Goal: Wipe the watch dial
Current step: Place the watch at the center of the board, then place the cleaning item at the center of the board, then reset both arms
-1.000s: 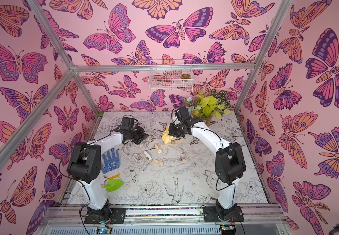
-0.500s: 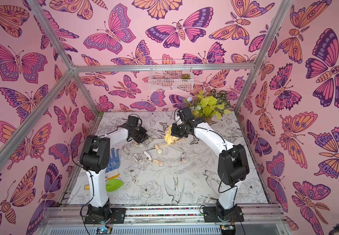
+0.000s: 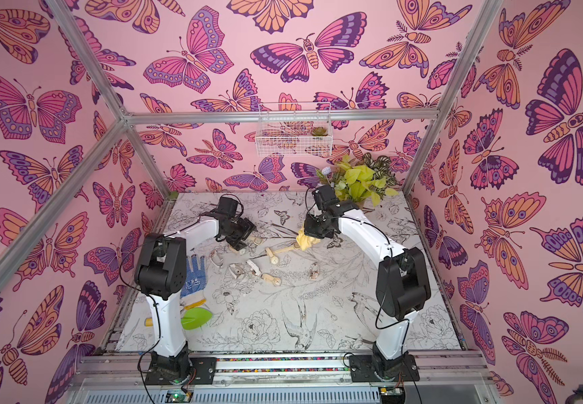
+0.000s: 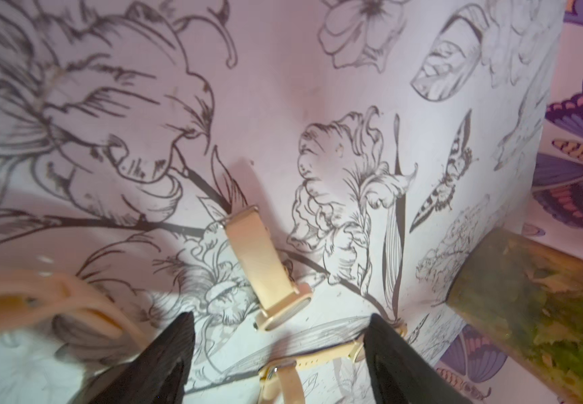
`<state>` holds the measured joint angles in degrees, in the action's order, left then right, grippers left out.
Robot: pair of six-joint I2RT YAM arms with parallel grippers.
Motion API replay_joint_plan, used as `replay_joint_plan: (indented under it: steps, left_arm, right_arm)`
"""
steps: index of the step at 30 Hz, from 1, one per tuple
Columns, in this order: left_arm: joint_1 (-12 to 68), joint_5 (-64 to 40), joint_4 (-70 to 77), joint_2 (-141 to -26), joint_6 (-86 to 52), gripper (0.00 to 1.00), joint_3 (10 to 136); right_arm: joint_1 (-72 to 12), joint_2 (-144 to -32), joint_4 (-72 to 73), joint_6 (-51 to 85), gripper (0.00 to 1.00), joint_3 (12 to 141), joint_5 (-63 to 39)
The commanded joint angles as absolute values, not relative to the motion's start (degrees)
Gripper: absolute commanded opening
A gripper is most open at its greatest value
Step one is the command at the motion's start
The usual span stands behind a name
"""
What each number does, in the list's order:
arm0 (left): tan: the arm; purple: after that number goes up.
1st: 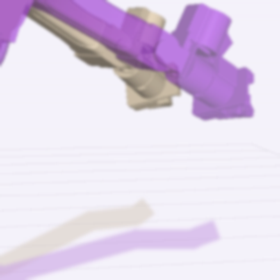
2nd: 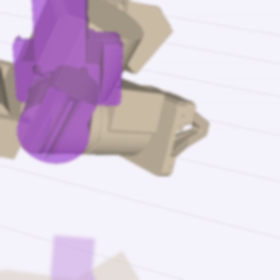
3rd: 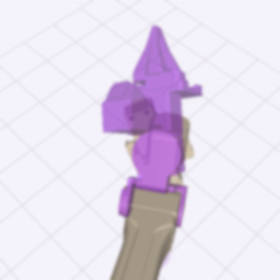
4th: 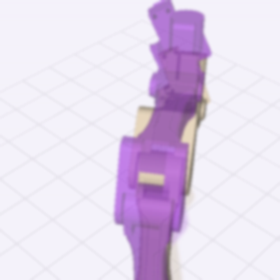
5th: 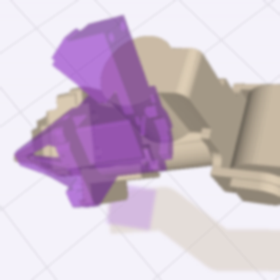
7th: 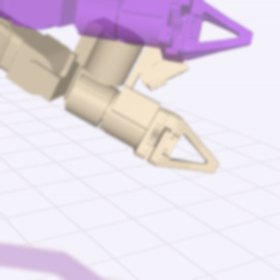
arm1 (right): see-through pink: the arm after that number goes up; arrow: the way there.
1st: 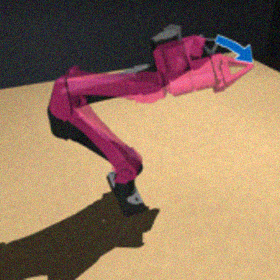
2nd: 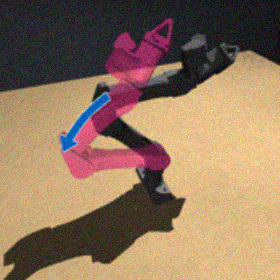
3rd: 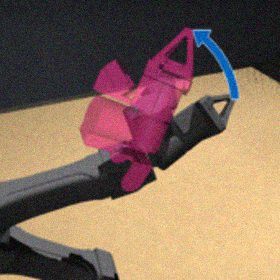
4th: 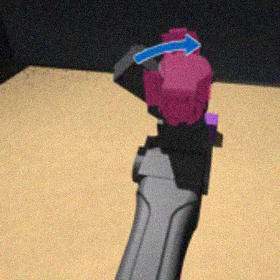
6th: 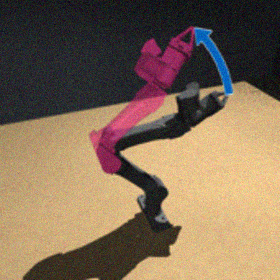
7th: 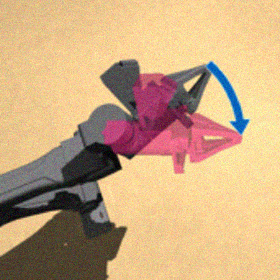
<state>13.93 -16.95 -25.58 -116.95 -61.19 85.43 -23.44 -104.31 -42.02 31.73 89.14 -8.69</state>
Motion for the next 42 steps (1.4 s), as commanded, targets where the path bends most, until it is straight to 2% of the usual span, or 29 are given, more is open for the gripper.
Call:
replay_joint_plan:
  steps: [1, 4, 5, 6, 7, 9, 10, 19, 25, 30, 34, 38, 42]
  left_arm:
    - [14.1, -15.7, -28.2, -111.4, -57.9, 1.0, 86.4]
    - [14.1, -15.7, -29.5, -108.1, -55.9, 1.0, 85.4]
    - [14.1, -15.4, -29.7, -106.7, -55.3, 1.0, 84.5]
    - [14.1, -15.2, -29.8, -105.4, -54.8, 1.0, 83.7]
    - [14.1, -14.8, -29.9, -103.7, -54.1, 1.0, 82.5]
    - [14.1, -14.2, -30.0, -100.8, -52.3, 1.0, 80.4]
    - [14.1, -13.6, -30.4, -99.2, -51.1, 1.0, 79.2]
    - [14.0, -5.2, -30.6, -82.4, -38.8, 1.0, 65.9]
    - [13.9, 3.6, -28.6, -73.9, -29.4, 1.0, 58.5]
    - [13.5, 16.2, -24.3, -69.0, -22.5, 1.0, 53.0]
    - [12.6, 23.1, -15.9, -64.0, -18.2, 1.0, 45.3]
    - [9.7, 23.6, -7.3, -60.0, -15.4, 1.0, 37.3]
    - [5.5, 19.6, -1.4, -60.0, -15.3, 1.0, 32.9]
  right_arm:
    - [-21.4, -102.0, -46.6, 33.4, 0.0, 85.2, 0.1]
    - [-19.7, -100.6, -45.0, 33.6, 0.02, 82.0, 1.1]
    - [-19.3, -100.6, -44.6, 33.4, 0.07, 81.6, 1.3]
    - [-19.0, -100.9, -44.2, 33.0, 0.19, 81.4, 1.3]
    - [-18.8, -101.4, -44.0, 32.5, 0.41, 81.5, 1.4]
    - [-18.4, -102.2, -43.6, 31.7, 0.9, 82.1, 0.9]
    - [-18.3, -102.5, -43.3, 31.0, 0.99, 82.6, 0.5]
    - [-16.1, -97.4, -39.6, 26.1, 0.99, 81.1, -2.2]
    - [-12.3, -91.2, -32.6, 22.8, 0.99, 74.7, -1.8]
    - [-8.2, -88.2, -28.8, 20.0, 0.99, 69.1, 7.1]
    - [-5.0, -83.7, -18.4, 15.9, 0.99, 59.8, 11.1]
    - [-4.5, -81.8, -7.8, 11.4, 0.99, 51.4, 15.2]
    - [-4.5, -82.9, 0.9, 6.8, 0.99, 46.0, 17.8]
